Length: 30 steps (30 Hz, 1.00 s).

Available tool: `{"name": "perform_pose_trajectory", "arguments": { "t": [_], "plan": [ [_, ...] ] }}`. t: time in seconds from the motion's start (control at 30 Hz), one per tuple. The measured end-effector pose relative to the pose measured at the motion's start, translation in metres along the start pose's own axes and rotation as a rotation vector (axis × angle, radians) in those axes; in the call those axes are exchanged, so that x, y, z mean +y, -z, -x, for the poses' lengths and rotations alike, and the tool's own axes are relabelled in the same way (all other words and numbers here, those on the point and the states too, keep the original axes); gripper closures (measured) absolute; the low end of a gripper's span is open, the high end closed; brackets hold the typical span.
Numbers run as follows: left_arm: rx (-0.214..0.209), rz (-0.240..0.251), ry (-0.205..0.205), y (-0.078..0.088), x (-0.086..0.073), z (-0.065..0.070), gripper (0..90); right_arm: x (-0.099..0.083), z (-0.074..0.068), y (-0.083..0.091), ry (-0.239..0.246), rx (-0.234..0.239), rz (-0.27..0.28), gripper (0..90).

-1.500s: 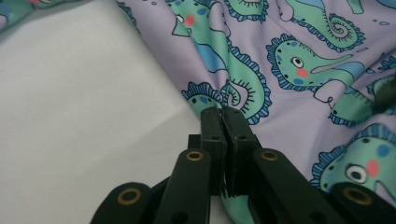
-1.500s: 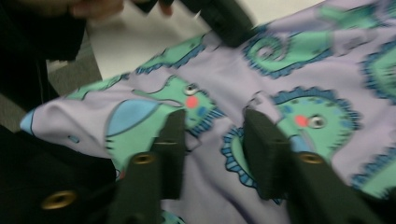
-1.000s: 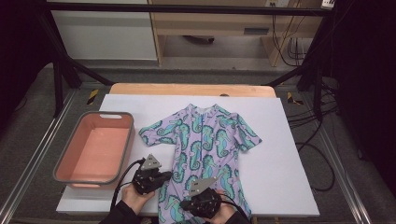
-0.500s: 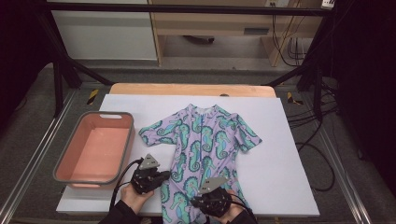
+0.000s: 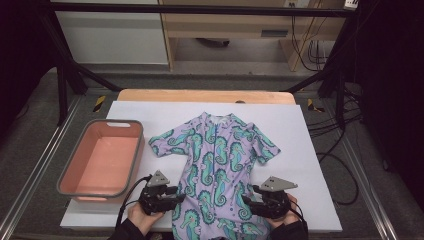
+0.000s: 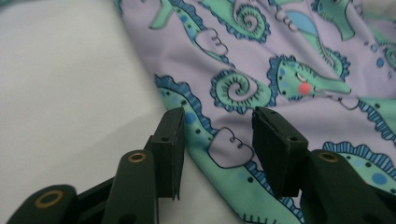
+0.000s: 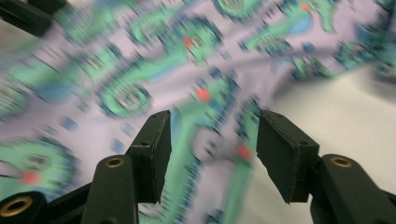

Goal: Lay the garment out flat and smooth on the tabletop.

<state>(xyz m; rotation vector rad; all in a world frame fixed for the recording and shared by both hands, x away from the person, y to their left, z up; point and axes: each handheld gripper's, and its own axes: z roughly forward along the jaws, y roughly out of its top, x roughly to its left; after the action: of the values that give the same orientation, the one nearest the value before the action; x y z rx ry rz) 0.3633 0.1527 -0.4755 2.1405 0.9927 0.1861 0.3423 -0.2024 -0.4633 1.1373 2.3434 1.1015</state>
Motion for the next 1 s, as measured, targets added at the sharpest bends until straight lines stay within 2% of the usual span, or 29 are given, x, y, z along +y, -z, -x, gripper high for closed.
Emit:
{"name": "perform_pose_trajectory", "arguments": {
  "t": [0.03,0.1,0.13,0.17,0.2,0.23,0.27,0.37,0.4,0.47,0.5,0.53,0.57,0.67,0.73,0.77,0.83,0.87,0.93,1.0],
  "plan": [
    [0.015,0.003,-0.015,0.000,-0.001,0.003,54.8,-0.002,0.001,-0.002,0.008,-0.014,-0.018,47.8],
    [-0.001,-0.012,-0.015,0.001,-0.001,0.005,63.5,-0.007,0.003,-0.008,-0.007,-0.019,-0.047,52.1],
    [-0.006,-0.019,-0.023,0.001,-0.002,0.006,69.3,-0.008,0.003,-0.011,-0.007,-0.025,-0.065,58.3],
    [-0.002,-0.026,-0.035,0.002,-0.002,0.007,76.8,-0.009,0.002,-0.013,-0.002,-0.030,-0.079,60.8],
    [-0.004,-0.033,-0.038,0.002,-0.002,0.007,82.2,-0.010,0.000,-0.013,0.001,-0.035,-0.064,71.3],
    [-0.008,-0.034,-0.035,0.003,-0.001,0.007,86.3,-0.009,0.000,-0.012,0.001,-0.026,-0.074,84.4],
    [-0.012,-0.027,-0.034,0.004,-0.001,0.006,86.9,-0.008,0.000,-0.010,-0.004,-0.027,-0.085,87.2],
    [0.001,0.015,-0.034,0.014,0.003,0.002,87.2,-0.009,0.002,0.001,0.012,-0.067,-0.096,88.0],
    [-0.002,0.027,-0.027,0.018,0.004,0.000,87.2,-0.011,0.004,0.008,-0.004,-0.078,-0.087,87.9],
    [-0.024,0.046,-0.005,0.021,0.005,-0.003,85.5,-0.020,0.013,0.021,-0.052,-0.081,-0.082,86.0],
    [-0.007,0.047,-0.003,0.020,0.004,-0.002,81.4,-0.024,0.016,0.024,-0.080,-0.054,-0.078,82.4],
    [0.016,0.043,-0.010,0.019,0.002,-0.001,71.6,-0.028,0.017,0.025,-0.085,-0.050,-0.084,74.9],
    [0.020,0.033,-0.014,0.018,0.001,0.000,62.8,-0.030,0.018,0.025,-0.080,-0.063,-0.080,67.1],
    [0.013,0.031,-0.014,0.018,-0.006,0.002,52.2,-0.026,0.021,0.023,-0.078,-0.068,-0.034,53.9],
    [-0.008,0.024,-0.011,0.016,-0.009,0.004,52.3,-0.021,0.024,0.018,-0.057,-0.071,-0.004,50.7],
    [-0.013,0.021,-0.012,0.015,-0.010,0.005,53.1,-0.018,0.027,0.014,-0.049,-0.089,0.007,49.3],
    [-0.025,0.004,-0.019,0.010,-0.011,0.007,57.3,-0.011,0.033,0.009,-0.032,-0.098,0.033,47.2],
    [-0.022,0.002,-0.033,0.007,-0.011,0.009,58.8,-0.008,0.035,0.007,-0.023,-0.108,0.052,44.4],
    [0.011,0.007,-0.065,0.006,-0.011,0.013,65.2,0.000,0.044,0.001,-0.007,-0.140,0.074,40.9],
    [0.029,0.009,-0.072,0.005,-0.011,0.014,72.2,0.008,0.056,-0.003,-0.021,-0.167,0.090,40.8]
  ]
}}
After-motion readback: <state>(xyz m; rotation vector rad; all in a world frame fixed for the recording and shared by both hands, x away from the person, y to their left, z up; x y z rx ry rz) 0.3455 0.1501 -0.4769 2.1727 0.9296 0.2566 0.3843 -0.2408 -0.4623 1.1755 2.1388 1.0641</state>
